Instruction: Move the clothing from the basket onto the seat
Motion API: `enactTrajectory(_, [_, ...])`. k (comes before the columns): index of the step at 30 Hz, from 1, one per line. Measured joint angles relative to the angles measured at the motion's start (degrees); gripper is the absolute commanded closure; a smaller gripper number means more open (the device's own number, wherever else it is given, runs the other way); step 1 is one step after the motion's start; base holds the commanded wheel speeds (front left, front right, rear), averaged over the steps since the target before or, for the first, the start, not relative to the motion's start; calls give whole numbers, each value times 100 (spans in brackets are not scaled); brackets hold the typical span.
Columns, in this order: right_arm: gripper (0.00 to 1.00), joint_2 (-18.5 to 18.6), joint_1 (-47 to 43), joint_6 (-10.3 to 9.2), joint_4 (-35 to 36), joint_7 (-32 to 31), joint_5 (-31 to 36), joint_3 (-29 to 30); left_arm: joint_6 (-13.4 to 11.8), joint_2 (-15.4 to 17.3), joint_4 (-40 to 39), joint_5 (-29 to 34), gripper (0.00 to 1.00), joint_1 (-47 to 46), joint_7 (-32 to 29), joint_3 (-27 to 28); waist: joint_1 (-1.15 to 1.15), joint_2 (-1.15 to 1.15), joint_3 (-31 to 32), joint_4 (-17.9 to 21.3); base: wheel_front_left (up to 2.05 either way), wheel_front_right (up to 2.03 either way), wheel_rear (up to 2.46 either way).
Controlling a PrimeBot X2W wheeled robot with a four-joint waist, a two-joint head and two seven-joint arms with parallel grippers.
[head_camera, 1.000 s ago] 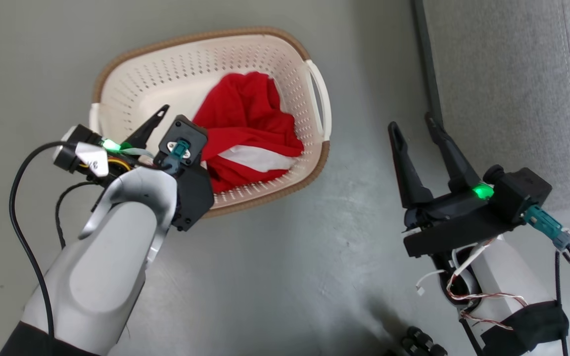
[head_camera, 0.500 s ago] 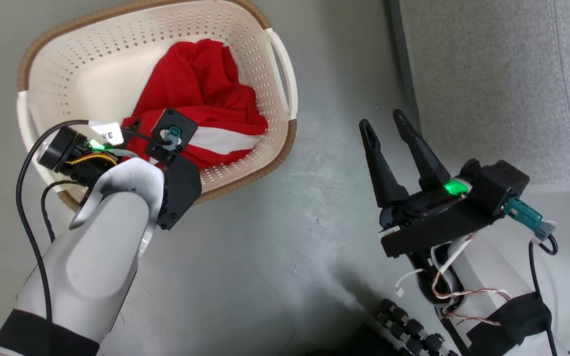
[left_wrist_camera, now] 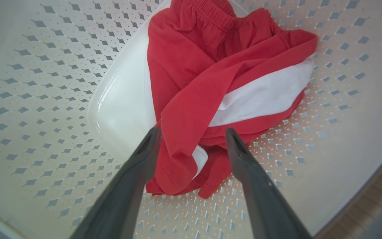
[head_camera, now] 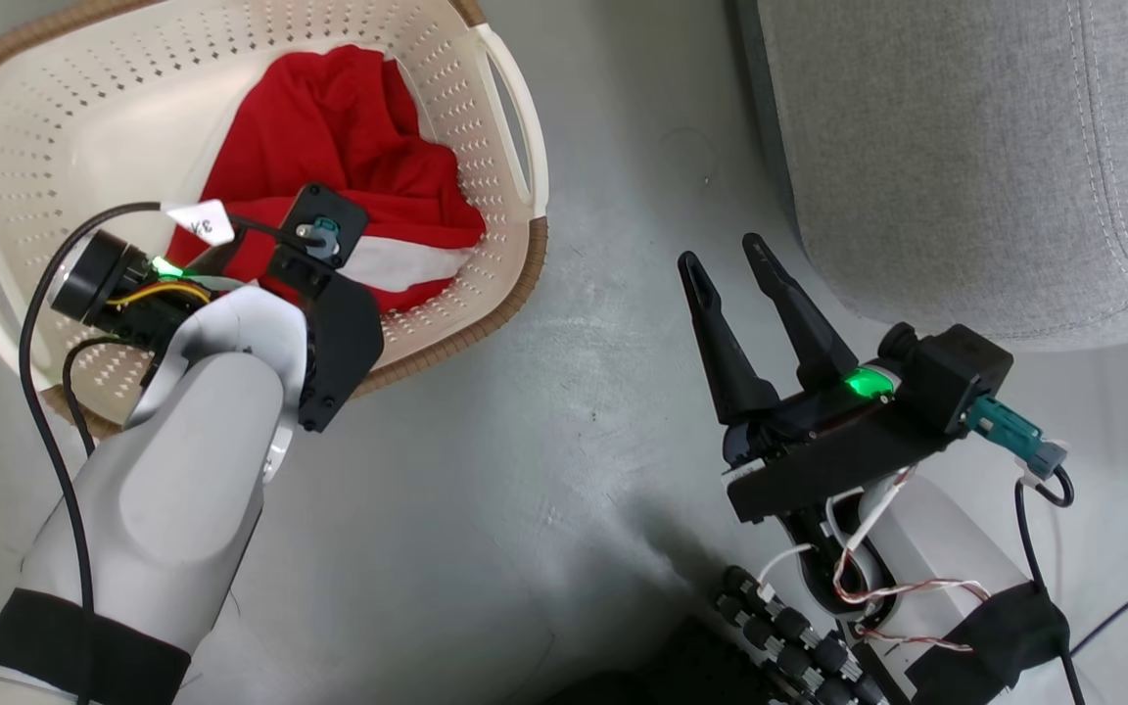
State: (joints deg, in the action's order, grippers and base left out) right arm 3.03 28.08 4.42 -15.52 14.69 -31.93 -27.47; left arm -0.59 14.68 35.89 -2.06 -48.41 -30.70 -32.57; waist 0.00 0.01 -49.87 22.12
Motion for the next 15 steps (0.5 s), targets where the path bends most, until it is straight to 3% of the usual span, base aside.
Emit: enactTrajectory(15, [0, -7, 163, -40, 31, 1, -200, -110, -151, 148, 85, -1, 0, -220, -149, 200, 0, 0, -411, 200, 0, 0, 0])
